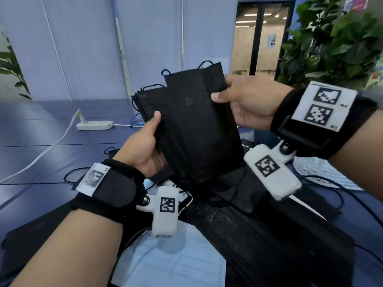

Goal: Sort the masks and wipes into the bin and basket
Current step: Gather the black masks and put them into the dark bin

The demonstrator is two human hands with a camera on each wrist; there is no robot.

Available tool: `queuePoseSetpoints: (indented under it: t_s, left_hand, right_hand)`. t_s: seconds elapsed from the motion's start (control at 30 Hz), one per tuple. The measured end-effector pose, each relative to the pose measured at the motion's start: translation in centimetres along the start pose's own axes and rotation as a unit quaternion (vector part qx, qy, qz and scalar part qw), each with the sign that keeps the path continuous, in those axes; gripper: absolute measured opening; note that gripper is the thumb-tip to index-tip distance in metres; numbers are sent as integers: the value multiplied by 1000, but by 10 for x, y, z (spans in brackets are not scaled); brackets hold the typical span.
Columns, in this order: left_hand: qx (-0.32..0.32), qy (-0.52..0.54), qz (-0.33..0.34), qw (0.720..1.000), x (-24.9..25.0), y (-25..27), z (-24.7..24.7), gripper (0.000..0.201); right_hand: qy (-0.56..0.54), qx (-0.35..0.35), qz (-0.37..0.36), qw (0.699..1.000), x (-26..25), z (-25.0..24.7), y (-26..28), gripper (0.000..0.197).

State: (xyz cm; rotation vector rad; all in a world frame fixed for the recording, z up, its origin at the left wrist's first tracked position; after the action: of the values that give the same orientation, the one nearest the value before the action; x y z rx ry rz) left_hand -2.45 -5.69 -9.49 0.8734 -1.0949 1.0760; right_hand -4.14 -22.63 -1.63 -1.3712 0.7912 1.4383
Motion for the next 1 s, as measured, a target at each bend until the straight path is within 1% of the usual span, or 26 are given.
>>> queuePoseSetpoints:
  t_s: [0.1,0.17,0.23,0.33,0.37,0.43,0.47,0.53,0.57,0.6,0.63,0.7,0.73,0.77,0.83,0.9,0.93,1.0]
  left_hand:
    - [-14,10,0,1000,2,2,3,58]
    - [-12,-6,-9,1000,0,1,3,64]
    - [-19,-30,-12,999,-3,-3,3,69]
    - [-34,-76,1,997,-7,-6,7,74]
    - [-45,-87,8,995,-8,-6,10,73]
    - [-74,-87,18,993,-10,-3,15,59]
    - [-81,-80,20,993,-10,-2,16,50]
    - [-62,-68,24,995,-9,-2,12,36]
    - [-50,-67,33,996,-7,-3,11,32]
    - [-40,-66,47,996,-4,-2,10,32]
    - [-31,-66,69,995,0,-2,10,33]
    - [-10,-59,127,990,11,1,12,38]
    - [-7,-56,156,986,18,2,15,42]
    - [-7,-54,181,982,24,4,19,47]
    - [-28,-59,218,974,33,9,32,50]
    - [-45,-75,235,968,36,14,47,46]
    - [-43,-87,233,968,35,15,52,44]
    - [-39,-137,213,967,27,14,57,44]
  right_hand:
    - [-19,16,33,999,16,11,-12,37]
    - [-25,26,39,999,24,12,-19,36]
    - [-14,65,37,997,30,10,-25,37]
    - [24,125,60,990,42,6,-30,38]
    - [42,137,65,988,46,4,-31,41]
    - [68,141,65,986,51,-1,-32,46]
    - [82,144,61,984,51,-2,-31,44]
    - [109,149,65,981,44,1,-25,36]
    - [126,146,65,979,40,3,-21,27]
    - [137,140,63,979,37,3,-18,15]
    - [145,137,60,978,34,0,-16,9]
    - [144,129,59,979,28,-8,-10,24]
    - [143,119,56,981,24,-9,-6,27]
    - [138,105,56,983,20,-10,-2,24]
    - [116,70,51,989,11,-10,4,10]
    - [98,65,38,992,2,-13,6,38]
    - [96,64,37,993,0,-14,5,46]
    - [127,74,45,988,1,-17,9,54]
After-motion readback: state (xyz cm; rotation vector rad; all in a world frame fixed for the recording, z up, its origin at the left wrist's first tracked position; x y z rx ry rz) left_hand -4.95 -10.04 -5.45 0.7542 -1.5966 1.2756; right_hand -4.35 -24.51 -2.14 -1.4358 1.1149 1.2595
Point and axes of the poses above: each hand's wrist, its own y-axis away from the middle knuckle, its own z-axis out of the palm, x = y × z, the point moved 4 cm from there along -y, towards the middle knuckle, and after that the axes turned 10 degrees about -y, right-handed, at the moved point
